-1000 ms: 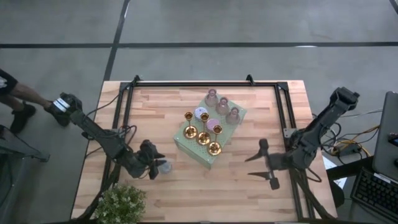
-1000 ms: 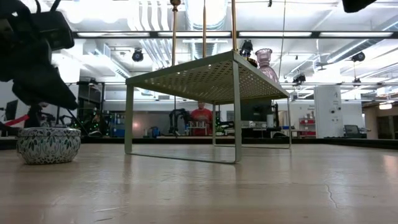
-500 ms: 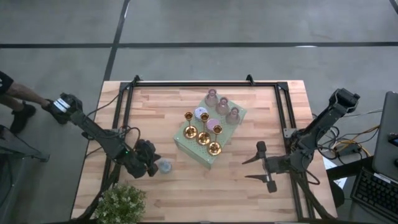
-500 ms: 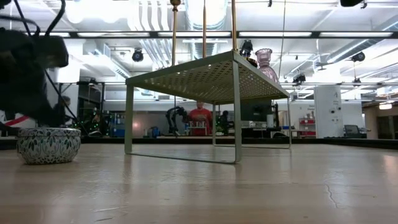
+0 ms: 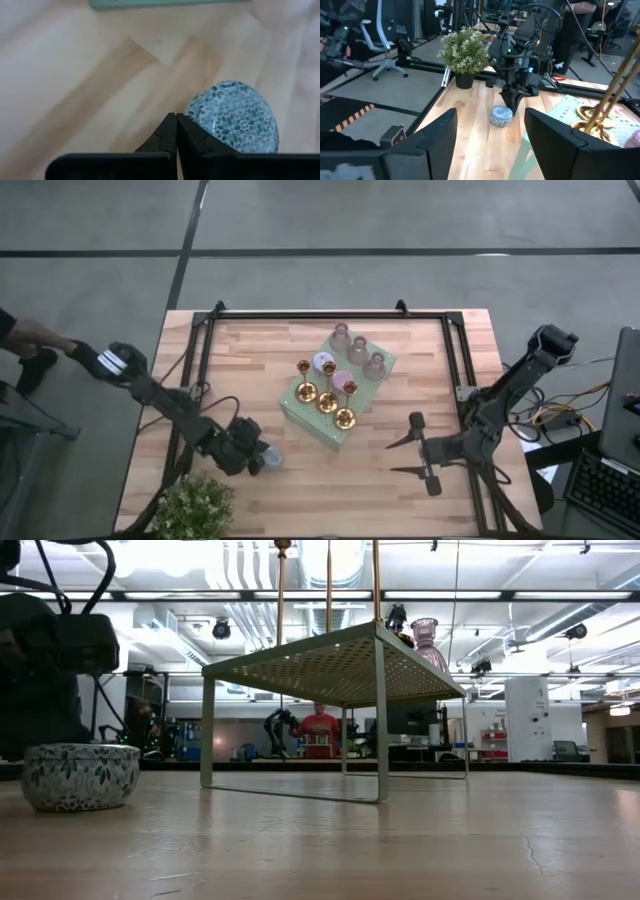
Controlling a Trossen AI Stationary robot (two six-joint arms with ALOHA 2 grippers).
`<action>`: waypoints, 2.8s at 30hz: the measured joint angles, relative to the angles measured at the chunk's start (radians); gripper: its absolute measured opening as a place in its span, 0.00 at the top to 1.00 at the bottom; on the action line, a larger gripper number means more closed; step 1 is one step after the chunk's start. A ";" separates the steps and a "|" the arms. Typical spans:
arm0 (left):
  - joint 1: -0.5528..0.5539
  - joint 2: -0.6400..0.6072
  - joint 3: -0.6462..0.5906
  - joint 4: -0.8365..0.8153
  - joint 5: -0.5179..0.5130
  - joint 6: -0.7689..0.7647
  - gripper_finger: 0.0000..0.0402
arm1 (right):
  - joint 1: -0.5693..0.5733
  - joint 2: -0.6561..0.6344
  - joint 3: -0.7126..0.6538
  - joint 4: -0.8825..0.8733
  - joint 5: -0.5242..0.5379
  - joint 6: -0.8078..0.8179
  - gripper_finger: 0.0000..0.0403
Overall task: Pick & Place candle stick holders
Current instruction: Put the blue scented candle aligned with the other scented candles on the shelf
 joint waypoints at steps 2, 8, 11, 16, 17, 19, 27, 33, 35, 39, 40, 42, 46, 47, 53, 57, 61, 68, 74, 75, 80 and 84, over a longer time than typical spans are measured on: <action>-0.001 0.038 0.002 0.061 0.006 -0.008 0.99 | 0.000 0.011 0.011 0.000 -0.001 -0.001 0.44; -0.001 0.187 0.083 0.096 -0.008 -0.119 0.99 | 0.000 0.039 0.026 -0.008 -0.001 -0.004 0.44; -0.001 0.271 0.159 0.105 -0.020 -0.133 0.99 | 0.000 0.048 0.027 -0.016 -0.001 0.000 0.44; -0.002 0.394 0.300 0.100 -0.036 -0.111 0.98 | 0.000 0.057 0.027 -0.015 0.000 0.005 0.44; -0.002 0.415 0.327 0.097 -0.049 -0.105 0.98 | 0.000 0.057 0.027 -0.015 0.000 0.009 0.44; -0.004 0.462 0.385 0.096 -0.083 -0.084 0.98 | 0.000 0.057 0.027 -0.015 0.000 0.014 0.44; 0.003 0.641 0.572 0.099 -0.248 -0.021 0.98 | 0.000 0.057 0.027 -0.015 0.000 0.020 0.44; 0.005 0.701 0.642 0.098 -0.326 0.038 0.98 | 0.000 0.072 0.027 -0.015 -0.003 0.024 0.44; 0.005 0.689 0.643 0.090 -0.347 0.066 0.98 | -0.004 0.087 0.027 -0.015 -0.004 0.036 0.44; 0.005 0.620 0.647 0.099 -0.408 0.155 0.98 | -0.012 0.131 0.040 -0.015 -0.006 0.045 0.44; 0.003 0.603 0.645 0.101 -0.421 0.168 0.98 | -0.013 0.147 0.049 -0.015 -0.006 0.046 0.44; -0.001 0.571 0.640 0.094 -0.457 0.217 0.98 | -0.019 0.183 0.073 -0.014 -0.021 0.050 0.44; -0.004 0.502 0.635 0.098 -0.485 0.325 0.98 | -0.052 0.283 0.143 -0.016 -0.137 0.061 0.44; -0.005 0.483 0.630 0.100 -0.484 0.349 0.99 | -0.061 0.308 0.166 -0.016 -0.169 0.061 0.44; -0.019 0.350 0.525 0.120 -0.470 0.395 0.99 | -0.093 0.433 0.304 -0.062 -0.292 0.050 0.44; -0.026 0.258 0.398 0.261 -0.466 0.474 0.99 | -0.131 0.506 0.425 -0.191 -0.297 0.071 0.41; -0.026 0.162 0.250 0.538 -0.419 0.658 0.99 | -0.175 0.595 0.551 -0.304 -0.306 0.088 0.34; -0.028 0.032 0.029 0.901 -0.272 0.962 0.99 | -0.246 0.761 0.765 -0.461 -0.438 0.129 0.18; -0.033 -0.091 -0.073 0.954 -0.193 1.073 0.98 | -0.287 0.885 0.916 -0.585 -0.447 0.136 0.10; -0.033 -0.111 -0.084 0.956 -0.177 1.081 0.98 | -0.291 0.900 0.937 -0.601 -0.452 0.136 0.10; -0.036 -0.217 -0.157 0.958 -0.142 1.106 0.98 | -0.312 0.967 1.016 -0.652 -0.514 0.136 0.10; -0.035 -0.284 -0.213 0.963 -0.144 1.102 0.98 | -0.321 1.006 1.046 -0.653 -0.527 0.128 0.10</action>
